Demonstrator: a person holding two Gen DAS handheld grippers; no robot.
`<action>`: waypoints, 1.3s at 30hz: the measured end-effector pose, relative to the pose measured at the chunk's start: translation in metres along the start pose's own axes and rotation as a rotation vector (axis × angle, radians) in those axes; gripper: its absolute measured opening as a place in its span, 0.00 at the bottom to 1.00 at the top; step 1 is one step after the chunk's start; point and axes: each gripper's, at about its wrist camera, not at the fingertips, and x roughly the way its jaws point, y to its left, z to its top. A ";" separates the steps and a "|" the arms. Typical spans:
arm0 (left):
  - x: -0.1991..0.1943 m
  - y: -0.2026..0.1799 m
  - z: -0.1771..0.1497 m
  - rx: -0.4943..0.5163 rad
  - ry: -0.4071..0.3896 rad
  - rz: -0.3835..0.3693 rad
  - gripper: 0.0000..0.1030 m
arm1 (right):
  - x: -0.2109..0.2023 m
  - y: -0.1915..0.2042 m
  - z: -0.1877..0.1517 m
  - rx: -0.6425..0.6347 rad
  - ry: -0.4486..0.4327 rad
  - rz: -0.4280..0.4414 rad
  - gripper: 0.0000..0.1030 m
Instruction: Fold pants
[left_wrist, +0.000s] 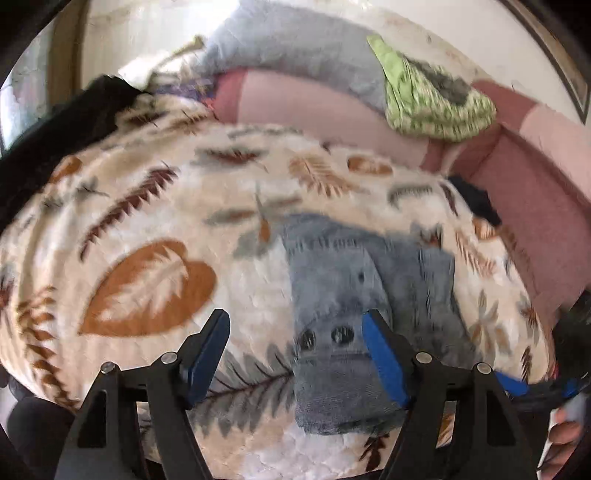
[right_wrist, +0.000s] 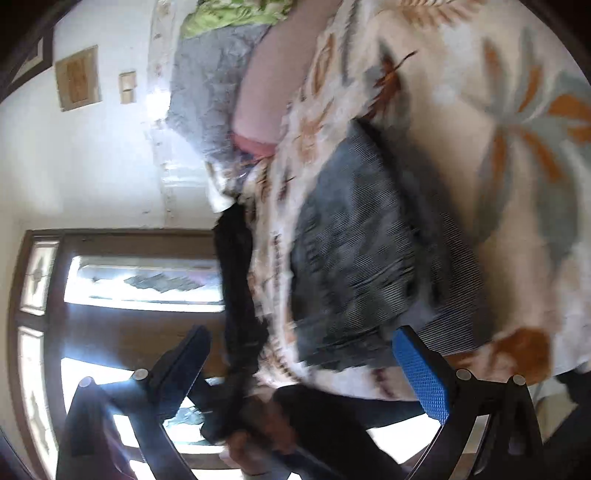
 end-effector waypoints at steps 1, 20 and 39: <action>0.007 -0.004 -0.004 0.007 0.023 0.002 0.73 | 0.003 -0.003 0.000 0.015 0.011 0.019 0.97; 0.023 -0.008 -0.027 0.030 0.034 0.018 0.76 | 0.043 -0.032 0.024 0.053 0.015 -0.258 0.23; -0.013 -0.003 0.001 0.059 -0.054 0.083 0.77 | 0.047 -0.014 -0.003 -0.179 -0.061 -0.450 0.11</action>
